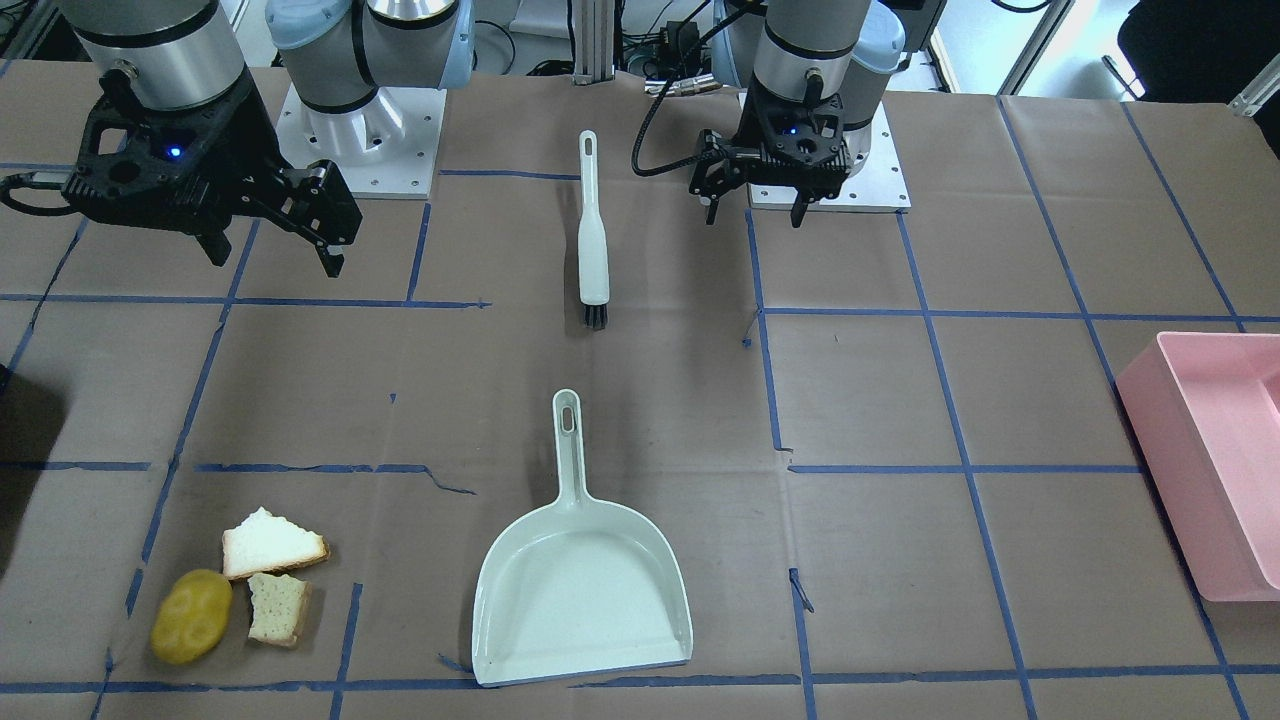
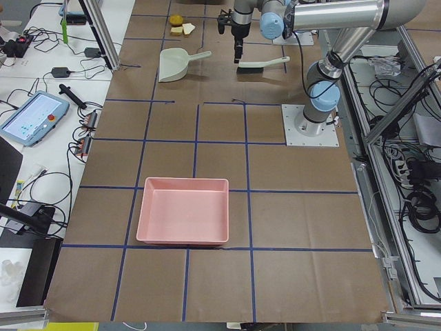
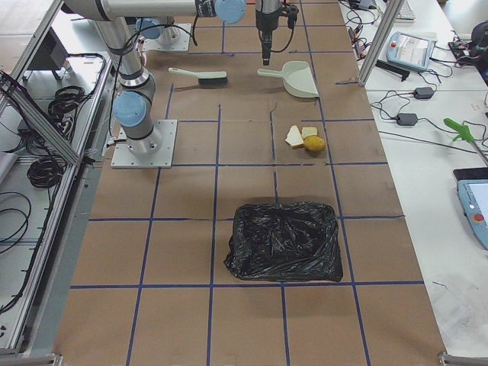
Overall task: Sweep and dump trash in nearest bin
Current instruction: 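Move the left gripper down over the white brush handle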
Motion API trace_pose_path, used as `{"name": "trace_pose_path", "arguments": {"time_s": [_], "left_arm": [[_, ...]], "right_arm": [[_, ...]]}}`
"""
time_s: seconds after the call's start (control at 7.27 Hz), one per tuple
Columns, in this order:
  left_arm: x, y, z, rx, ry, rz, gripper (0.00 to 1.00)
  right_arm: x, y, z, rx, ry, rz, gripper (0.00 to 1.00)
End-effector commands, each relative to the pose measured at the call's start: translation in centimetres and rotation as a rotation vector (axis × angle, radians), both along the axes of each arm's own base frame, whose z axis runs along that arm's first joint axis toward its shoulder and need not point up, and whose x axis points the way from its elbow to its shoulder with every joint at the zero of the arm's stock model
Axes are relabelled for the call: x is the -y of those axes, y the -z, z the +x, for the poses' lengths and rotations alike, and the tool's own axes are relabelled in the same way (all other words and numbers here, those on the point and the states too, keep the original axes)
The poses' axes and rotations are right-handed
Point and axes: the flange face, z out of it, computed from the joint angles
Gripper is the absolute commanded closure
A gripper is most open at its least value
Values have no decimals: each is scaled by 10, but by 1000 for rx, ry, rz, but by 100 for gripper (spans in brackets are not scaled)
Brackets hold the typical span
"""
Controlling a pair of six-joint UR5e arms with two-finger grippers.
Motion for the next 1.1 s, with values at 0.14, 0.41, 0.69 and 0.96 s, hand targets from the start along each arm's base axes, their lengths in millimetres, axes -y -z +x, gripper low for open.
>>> {"name": "trace_pose_path", "arguments": {"time_s": [0.14, 0.41, 0.69, 0.96], "left_arm": [[-51, 8, -66, 18, 18, 24, 0], [-85, 31, -85, 30, -72, 55, 0], [-104, 47, -95, 58, -37, 85, 0], [-111, 60, -94, 67, -87, 108, 0]], "right_arm": [[0, -1, 0, 1, 2, -1, 0], [0, 0, -1, 0, 2, 0, 0], [0, 0, 0, 1, 2, 0, 0], [0, 0, 0, 1, 2, 0, 0]]}}
